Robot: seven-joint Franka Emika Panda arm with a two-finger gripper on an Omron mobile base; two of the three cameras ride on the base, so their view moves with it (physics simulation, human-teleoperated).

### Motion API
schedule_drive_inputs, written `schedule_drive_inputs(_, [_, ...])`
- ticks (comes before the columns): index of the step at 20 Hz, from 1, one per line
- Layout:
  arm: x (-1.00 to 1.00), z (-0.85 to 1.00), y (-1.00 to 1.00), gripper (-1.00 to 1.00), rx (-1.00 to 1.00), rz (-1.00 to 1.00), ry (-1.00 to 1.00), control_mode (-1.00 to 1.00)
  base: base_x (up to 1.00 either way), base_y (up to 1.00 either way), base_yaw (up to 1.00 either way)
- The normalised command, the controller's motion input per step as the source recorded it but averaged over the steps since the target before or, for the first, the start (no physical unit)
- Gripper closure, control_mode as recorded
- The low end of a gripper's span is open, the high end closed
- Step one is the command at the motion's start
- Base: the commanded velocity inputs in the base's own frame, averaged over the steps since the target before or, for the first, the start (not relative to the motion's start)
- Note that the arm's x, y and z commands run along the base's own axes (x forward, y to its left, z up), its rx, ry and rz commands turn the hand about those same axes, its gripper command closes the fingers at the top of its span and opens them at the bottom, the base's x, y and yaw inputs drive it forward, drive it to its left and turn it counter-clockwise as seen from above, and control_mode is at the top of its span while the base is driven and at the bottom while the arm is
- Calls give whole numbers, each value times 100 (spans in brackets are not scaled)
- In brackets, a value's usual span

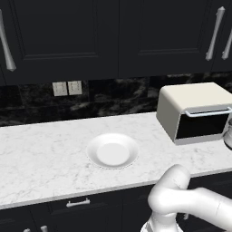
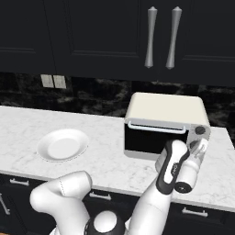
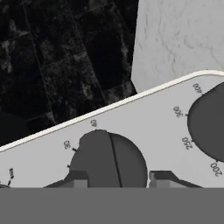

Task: Pick up the kebab skewer and baguette bread, and place them inside the toaster oven. Close the toaster oven door and start by setting the timer.

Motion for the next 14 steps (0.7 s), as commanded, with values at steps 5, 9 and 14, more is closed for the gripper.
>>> schedule_drive_inputs(5, [-4, 9, 0, 100, 26, 0, 0, -100, 0, 0, 0])
schedule_drive_inputs(9, [-4, 4, 0, 100, 33, 0, 0, -100, 0, 0, 0])
schedule_drive_inputs(14, [-11, 5, 0, 100, 39, 0, 0, -100, 0, 0, 0])
